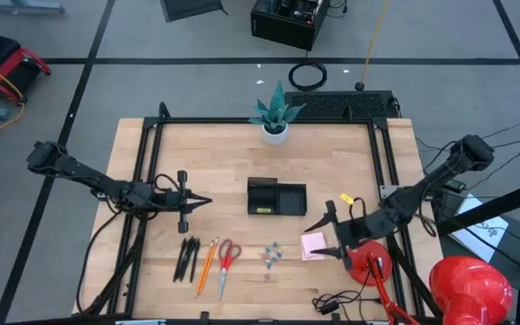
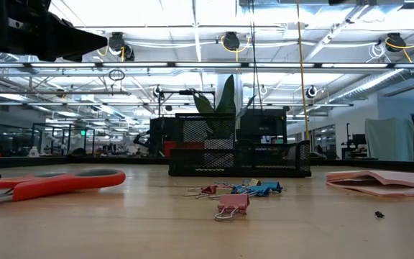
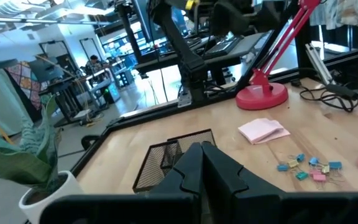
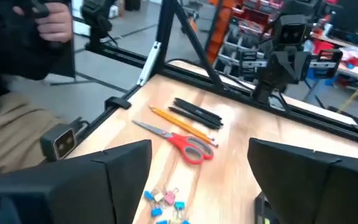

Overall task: Pick and place office supplies into organizer
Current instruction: Put the pink sticky notes into the desk organizer

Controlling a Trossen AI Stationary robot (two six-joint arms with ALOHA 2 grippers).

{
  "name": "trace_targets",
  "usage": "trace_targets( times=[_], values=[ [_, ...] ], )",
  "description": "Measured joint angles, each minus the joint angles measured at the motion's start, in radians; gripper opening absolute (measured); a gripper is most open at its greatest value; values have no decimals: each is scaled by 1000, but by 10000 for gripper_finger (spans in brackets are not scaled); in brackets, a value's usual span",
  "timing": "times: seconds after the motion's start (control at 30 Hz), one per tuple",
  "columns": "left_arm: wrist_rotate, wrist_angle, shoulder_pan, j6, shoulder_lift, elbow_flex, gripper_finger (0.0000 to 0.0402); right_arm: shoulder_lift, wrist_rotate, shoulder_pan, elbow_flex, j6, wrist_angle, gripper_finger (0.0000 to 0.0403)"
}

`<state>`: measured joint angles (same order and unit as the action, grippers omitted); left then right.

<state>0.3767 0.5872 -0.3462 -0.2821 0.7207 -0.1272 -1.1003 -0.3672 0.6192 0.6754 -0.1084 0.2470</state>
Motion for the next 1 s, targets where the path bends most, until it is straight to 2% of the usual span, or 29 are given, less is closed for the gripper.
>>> trace_targets(
  times=[0.13, 0.27, 0.33, 0.43, 0.6, 0.8, 0.9, 1.0],
  values=[
    [-1, -3, 0, 28, 0, 0, 15, -94, -39, 46, 143, 36, -130, 270],
    [-1, -3, 0, 58, 0, 0, 15, -167, -281, 72, 305, 194, -379, 272],
    [-1, -6, 0, 78, 0, 0, 15, -196, -328, 73, 361, 296, -480, 272],
    [-2, -16, 0, 93, 0, 0, 15, -230, -320, 86, 408, 392, -571, 271],
    [-2, -29, 0, 101, 0, 0, 15, -275, -231, 111, 427, 500, -729, 271],
    [-1, -27, 0, 51, -1, 0, 15, -334, -233, 114, 426, 795, -961, 271],
    [18, 20, 0, 10, -2, 0, 15, -369, -254, 114, 425, 917, -1007, 269],
    [31, 57, 0, -33, -2, 0, 15, -402, -258, 114, 425, 943, -1009, 266]
  ],
)
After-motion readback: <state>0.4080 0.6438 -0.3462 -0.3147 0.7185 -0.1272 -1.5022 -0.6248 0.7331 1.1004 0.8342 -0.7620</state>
